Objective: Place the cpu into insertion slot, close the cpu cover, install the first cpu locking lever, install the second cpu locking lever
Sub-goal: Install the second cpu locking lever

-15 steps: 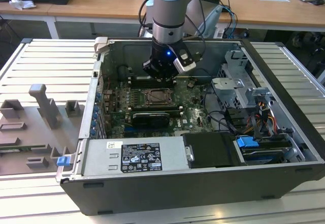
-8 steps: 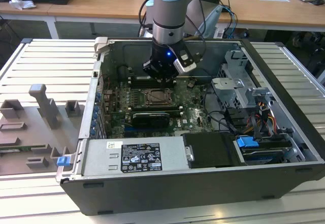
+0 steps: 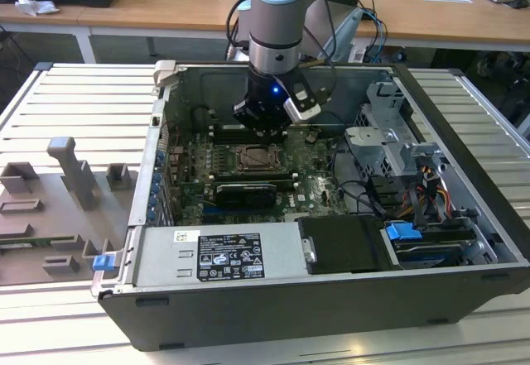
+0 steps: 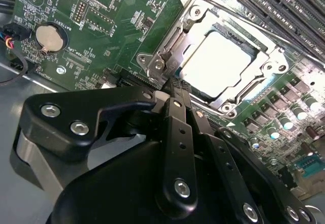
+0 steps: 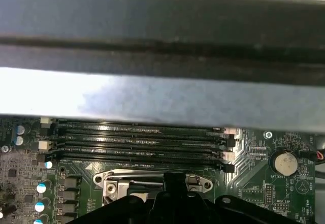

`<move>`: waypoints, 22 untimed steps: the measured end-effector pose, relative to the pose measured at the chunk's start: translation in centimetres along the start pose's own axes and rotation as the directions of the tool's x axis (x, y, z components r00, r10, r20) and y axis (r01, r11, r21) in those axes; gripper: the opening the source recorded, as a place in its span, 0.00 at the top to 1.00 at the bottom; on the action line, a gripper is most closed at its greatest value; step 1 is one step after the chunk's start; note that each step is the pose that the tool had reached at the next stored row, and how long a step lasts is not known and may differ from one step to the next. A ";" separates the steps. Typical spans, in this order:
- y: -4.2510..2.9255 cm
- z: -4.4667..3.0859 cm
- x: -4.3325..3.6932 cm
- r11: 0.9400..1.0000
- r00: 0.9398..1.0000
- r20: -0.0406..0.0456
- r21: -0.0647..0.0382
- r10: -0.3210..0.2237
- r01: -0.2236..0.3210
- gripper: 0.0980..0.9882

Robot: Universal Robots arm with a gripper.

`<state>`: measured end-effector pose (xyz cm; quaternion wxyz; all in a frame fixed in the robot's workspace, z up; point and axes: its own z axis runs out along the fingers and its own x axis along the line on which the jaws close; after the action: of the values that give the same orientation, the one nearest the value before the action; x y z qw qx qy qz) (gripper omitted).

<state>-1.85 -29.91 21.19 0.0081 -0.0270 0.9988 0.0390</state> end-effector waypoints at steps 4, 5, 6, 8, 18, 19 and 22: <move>0.06 -0.82 -0.02 1.000 1.000 0.000 0.000 0.000 0.000 0.99; 0.11 -1.47 -0.03 1.000 1.000 0.000 0.000 0.000 0.000 0.99; 0.17 -2.15 -0.05 1.000 1.000 0.000 0.001 0.000 0.000 0.99; 0.20 -2.71 -0.05 1.000 1.000 0.000 0.002 0.000 0.000 0.99; -0.68 -2.81 -0.01 1.000 1.000 0.000 0.002 0.000 0.000 0.99; -0.82 -2.82 0.00 1.000 1.000 0.000 0.002 0.000 0.000 0.99; -0.99 -2.84 0.01 1.000 1.000 0.000 0.002 0.000 0.000 0.99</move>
<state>-1.84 -31.12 23.94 0.0081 -0.0271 0.9989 0.0382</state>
